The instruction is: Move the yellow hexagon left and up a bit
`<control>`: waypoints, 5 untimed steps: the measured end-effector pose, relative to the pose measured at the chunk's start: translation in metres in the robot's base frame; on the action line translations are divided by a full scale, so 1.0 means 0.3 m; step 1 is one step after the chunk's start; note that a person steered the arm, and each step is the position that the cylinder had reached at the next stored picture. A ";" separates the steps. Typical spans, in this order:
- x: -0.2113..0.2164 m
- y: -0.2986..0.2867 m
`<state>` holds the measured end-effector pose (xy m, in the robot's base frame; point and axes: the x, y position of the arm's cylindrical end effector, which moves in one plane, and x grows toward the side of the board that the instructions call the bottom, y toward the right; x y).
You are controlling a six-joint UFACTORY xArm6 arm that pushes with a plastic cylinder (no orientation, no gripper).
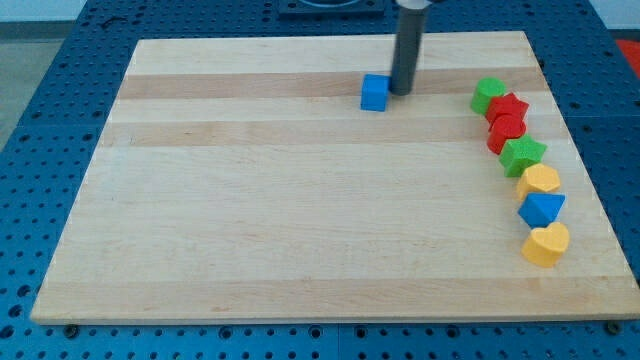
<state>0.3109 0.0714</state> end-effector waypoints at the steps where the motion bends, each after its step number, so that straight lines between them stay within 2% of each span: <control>1: 0.000 -0.144; 2: 0.000 -0.204; 3: -0.030 -0.186; 4: -0.155 -0.072; 5: -0.200 0.088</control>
<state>0.2510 0.0978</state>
